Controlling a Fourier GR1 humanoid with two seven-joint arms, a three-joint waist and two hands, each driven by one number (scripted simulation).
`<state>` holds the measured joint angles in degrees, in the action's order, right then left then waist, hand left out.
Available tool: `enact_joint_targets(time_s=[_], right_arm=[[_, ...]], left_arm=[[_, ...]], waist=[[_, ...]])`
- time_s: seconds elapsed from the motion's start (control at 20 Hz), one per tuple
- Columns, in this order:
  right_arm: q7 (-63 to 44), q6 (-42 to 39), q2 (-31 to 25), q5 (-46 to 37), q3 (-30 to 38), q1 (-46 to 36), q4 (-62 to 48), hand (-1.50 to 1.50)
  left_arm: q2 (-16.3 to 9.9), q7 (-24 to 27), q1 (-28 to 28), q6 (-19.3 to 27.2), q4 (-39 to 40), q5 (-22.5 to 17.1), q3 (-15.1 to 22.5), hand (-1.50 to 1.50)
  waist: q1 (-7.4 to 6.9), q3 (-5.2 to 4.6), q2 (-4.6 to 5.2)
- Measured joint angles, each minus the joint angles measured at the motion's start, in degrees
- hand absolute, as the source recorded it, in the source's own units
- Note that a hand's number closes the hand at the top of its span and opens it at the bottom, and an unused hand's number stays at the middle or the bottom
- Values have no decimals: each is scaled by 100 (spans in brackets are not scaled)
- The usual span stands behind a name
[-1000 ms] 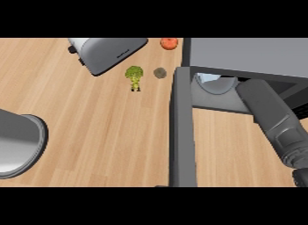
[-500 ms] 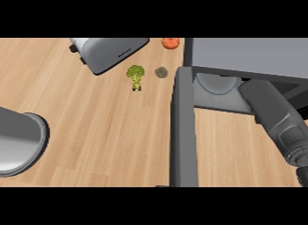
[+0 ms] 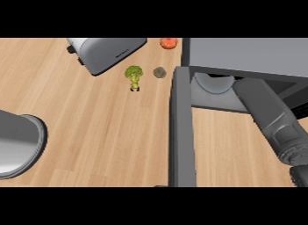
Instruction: Pick up the milk, place it into the microwave and close the microwave
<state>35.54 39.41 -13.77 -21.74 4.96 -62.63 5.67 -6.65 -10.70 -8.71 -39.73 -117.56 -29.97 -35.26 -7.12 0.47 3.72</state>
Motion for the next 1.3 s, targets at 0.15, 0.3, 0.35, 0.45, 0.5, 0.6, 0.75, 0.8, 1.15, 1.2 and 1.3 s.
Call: enact_joint_targets(time_s=[0.15, 0.3, 0.35, 0.45, 0.5, 0.6, 0.75, 0.8, 1.15, 1.2, 1.3], right_arm=[[218, -350, 68, 174, 167, 44, 57, -150], [393, -739, 142, 406, 388, 89, 103, -150], [417, -885, 156, 480, 456, 75, 106, -150], [582, -1242, 161, 629, 591, 144, 140, -150], [631, -1345, 196, 699, 657, 165, 149, -150], [797, -1647, 192, 853, 801, 261, 170, -150], [975, -2016, 231, 1026, 961, 403, 166, -150], [1051, -2112, 263, 1089, 1019, 482, 164, -150], [1439, -3141, 509, 1429, 1261, 994, 207, -150], [1493, -3312, 503, 1463, 1276, 1089, 225, -150], [1611, -3569, 557, 1520, 1287, 1296, 295, -150]], left_arm=[[14, 3, 62, -102, 73, 38, 155, -150], [54, -2, 62, -201, 54, 37, 302, -150], [49, -5, 76, -237, 63, 35, 347, -150], [93, 25, 86, -304, 96, 105, 435, -150], [137, 14, 87, -304, 94, 129, 496, -150], [171, 16, 85, -357, 69, 138, 591, -150], [297, 66, 207, -374, 153, 325, 774, 150], [328, 51, 196, -384, 151, 337, 832, 150], [533, -256, 251, -250, -1, 453, 1371, 150], [493, -291, 230, -279, 12, 381, 1387, 150], [551, -395, 199, -184, -64, 417, 1598, 150]], waist=[[67, -6, -25], [120, -7, -64], [141, -3, -71], [203, -10, -103], [227, -12, -117], [252, -16, -141], [328, -23, -172], [341, -25, -185], [521, -33, -283], [536, -34, -294], [586, -37, -318]])
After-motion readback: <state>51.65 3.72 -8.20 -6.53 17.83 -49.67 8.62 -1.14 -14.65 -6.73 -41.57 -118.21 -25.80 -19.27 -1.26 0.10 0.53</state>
